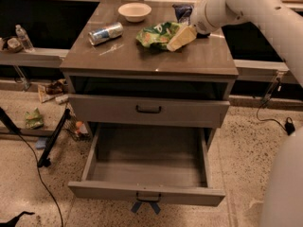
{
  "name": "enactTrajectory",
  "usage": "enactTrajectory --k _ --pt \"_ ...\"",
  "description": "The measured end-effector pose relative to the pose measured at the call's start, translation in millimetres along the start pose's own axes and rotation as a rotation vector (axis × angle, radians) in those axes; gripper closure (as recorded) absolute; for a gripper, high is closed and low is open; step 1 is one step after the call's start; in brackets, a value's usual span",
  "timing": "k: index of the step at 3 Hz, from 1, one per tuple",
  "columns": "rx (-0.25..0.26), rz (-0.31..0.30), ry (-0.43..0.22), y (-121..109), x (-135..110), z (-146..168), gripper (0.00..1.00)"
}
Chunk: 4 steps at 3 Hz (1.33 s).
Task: Place green rice chip bag into middle drawer
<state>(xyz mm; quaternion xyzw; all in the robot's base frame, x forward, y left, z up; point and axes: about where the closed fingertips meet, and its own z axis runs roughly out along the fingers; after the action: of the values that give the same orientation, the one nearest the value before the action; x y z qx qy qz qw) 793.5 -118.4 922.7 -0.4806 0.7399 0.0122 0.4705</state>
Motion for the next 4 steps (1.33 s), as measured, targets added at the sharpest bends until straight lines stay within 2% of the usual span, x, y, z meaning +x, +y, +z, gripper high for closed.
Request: enactTrajectory --k 1,2,3,4 --pt "0.032 0.026 -0.003 -29 -3 30 0.0" --pt "0.043 0.045 0.013 -40 4 47 0.0" --pt "-0.024 0.037 0.028 -27 11 69 0.26" --pt "-0.069 0.026 0.032 -18 14 79 0.49"
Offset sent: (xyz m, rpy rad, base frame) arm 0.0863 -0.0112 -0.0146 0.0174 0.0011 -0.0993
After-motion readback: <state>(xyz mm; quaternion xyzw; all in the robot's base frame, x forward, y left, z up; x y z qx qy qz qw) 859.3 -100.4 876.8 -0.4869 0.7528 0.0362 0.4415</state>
